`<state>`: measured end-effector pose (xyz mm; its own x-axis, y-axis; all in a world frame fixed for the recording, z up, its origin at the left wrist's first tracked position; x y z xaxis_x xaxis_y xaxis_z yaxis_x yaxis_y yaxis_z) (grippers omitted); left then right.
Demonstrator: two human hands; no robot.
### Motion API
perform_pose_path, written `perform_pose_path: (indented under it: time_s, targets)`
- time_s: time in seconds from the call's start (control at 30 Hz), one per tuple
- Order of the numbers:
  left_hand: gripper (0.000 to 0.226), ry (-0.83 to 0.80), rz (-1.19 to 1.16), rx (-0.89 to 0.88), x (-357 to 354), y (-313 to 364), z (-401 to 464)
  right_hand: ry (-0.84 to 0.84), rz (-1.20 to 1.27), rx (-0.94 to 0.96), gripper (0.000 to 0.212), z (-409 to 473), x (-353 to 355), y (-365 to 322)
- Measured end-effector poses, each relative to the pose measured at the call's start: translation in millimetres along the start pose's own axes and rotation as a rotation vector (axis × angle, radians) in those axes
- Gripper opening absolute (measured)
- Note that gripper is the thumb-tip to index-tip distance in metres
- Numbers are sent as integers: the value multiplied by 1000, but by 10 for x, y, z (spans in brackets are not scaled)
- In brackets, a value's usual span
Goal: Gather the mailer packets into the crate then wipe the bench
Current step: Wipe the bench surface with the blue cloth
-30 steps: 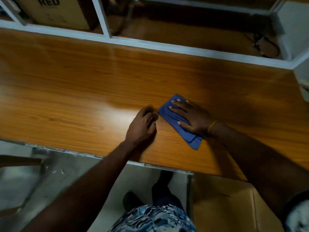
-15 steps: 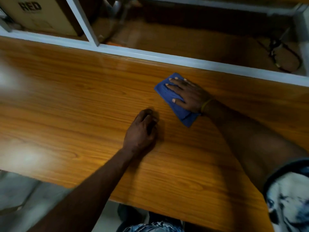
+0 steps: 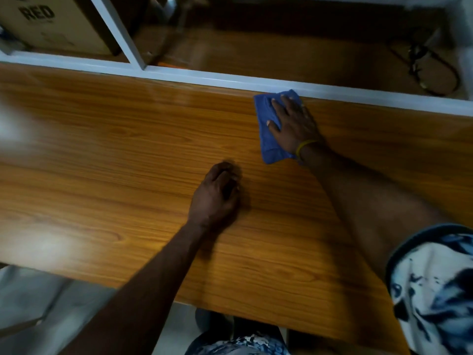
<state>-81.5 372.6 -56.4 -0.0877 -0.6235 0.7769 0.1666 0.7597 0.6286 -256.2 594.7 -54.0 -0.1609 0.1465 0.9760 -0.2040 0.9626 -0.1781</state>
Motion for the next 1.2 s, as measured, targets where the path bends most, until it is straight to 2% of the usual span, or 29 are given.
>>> perform_pose_path:
  time_s: [0.13, 0.33, 0.67, 0.77, 0.97, 1.2]
  targets:
    - [34, -22, 8, -15, 12, -16, -22, 92, 81, -278, 66, -456, -136, -200]
    - [34, -33, -13, -52, 55, 21, -271, 198, 124, -481, 65, -1387, -334, -556]
    - [22, -43, -39, -174, 78, 96, -905, 194, 126, -714, 65, -2849, -638, -1171]
    - [22, -89, -17, -224, 17, 97, -1006, 149, 109, -646, 67, -3192, -709, -1206]
    - [21, -163, 31, -283, -58, 185, -1087, 42, 53, -288, 68, -3662, -674, -810]
    - [20, -201, 34, -351, -160, 290, -928, -62, -27, 66, 66, -3473, -473, 0]
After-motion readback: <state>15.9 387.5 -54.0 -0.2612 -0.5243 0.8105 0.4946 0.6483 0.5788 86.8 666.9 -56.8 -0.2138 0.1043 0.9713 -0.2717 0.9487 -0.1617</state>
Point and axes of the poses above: each hand's wrist, its own z-axis towards the middle knuckle, its own x-axis out of the back of the hand, y = z × x, the point moved 1 cm from there along z, towards the middle knuckle, and after that the axes turned 3 degrees about -y, right-handed, at the moved point
